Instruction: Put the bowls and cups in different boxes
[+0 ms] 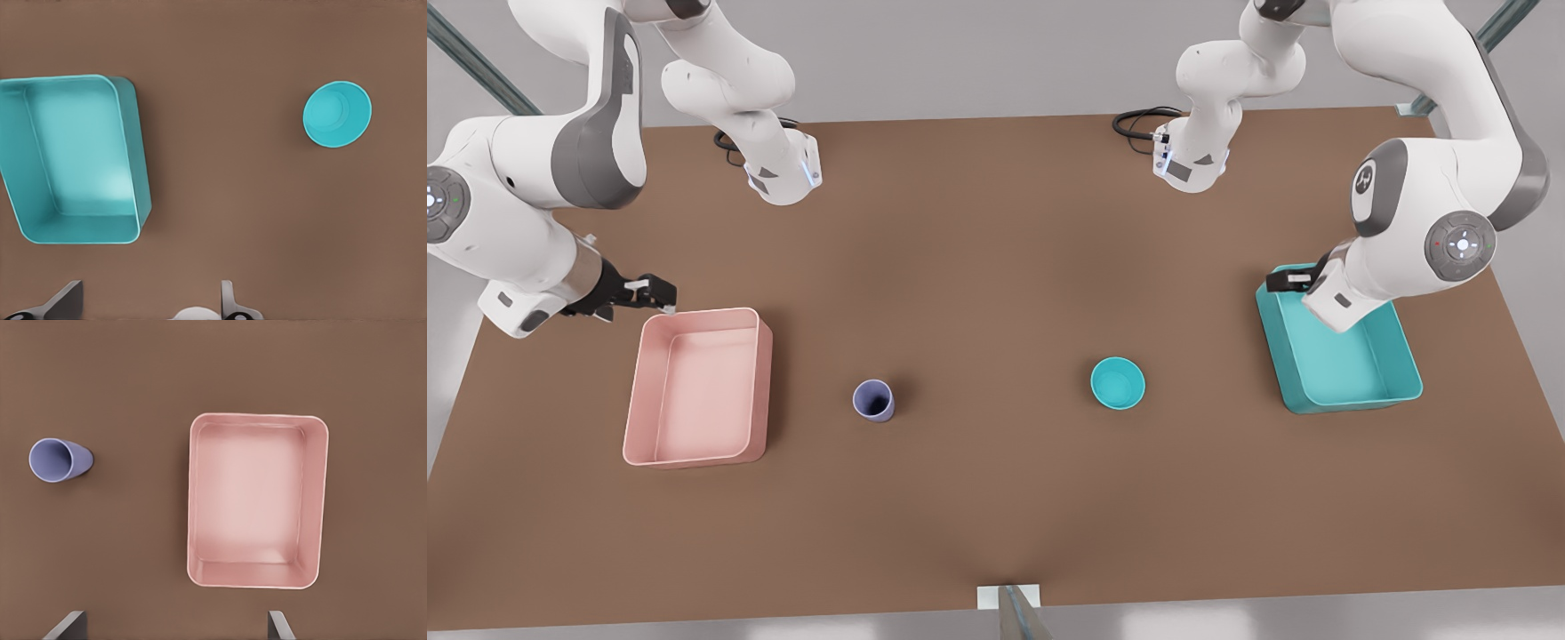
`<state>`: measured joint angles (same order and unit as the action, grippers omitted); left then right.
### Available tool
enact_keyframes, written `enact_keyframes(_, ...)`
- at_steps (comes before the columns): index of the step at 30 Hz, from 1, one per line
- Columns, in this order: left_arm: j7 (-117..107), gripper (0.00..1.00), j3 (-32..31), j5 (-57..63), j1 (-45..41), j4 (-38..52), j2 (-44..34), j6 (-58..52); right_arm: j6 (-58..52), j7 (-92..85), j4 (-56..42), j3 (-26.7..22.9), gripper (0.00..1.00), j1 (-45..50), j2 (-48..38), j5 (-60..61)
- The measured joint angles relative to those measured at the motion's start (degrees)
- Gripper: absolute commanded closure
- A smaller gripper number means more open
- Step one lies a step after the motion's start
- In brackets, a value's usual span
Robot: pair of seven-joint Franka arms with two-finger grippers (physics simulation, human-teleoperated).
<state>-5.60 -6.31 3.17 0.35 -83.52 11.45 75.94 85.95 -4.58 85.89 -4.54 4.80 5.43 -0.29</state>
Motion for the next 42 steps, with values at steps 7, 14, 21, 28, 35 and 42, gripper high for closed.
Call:
enact_keyframes(7, -0.96, 0.00, 0.06, -2.25, -5.55, 10.39, 22.55, 7.14, 6.78, -0.41, -3.78, 0.30, 0.00, 7.38, 15.69, -0.49)
enact_keyframes(14, -2.89, 0.00, -1.99, -6.87, -6.59, 5.85, 33.13, 23.66, 19.58, 2.37, -3.68, 0.42, 0.00, 14.07, 28.96, 1.26)
enact_keyframes(21, -1.54, 0.00, -3.69, -12.98, -6.79, -1.44, 31.43, 32.50, 28.61, 6.06, -0.44, 0.46, 0.00, 15.44, 30.43, 4.84)
enact_keyframes(28, 0.21, 0.39, -4.56, -14.05, -6.78, -2.31, 35.04, 36.07, 31.92, 8.56, 3.20, 0.50, 0.00, 16.68, 30.02, 5.26)
enact_keyframes(35, 1.78, 0.79, -4.58, -13.90, -6.67, -1.96, 34.78, 36.61, 34.91, 10.24, 7.20, 0.50, 0.00, 17.36, 30.40, 5.31)
enact_keyframes(42, 2.74, 0.79, 11.40, -13.02, -6.41, 2.16, 24.47, 27.09, 38.75, 11.38, 7.82, 0.50, 0.00, 17.99, 32.46, 5.25)
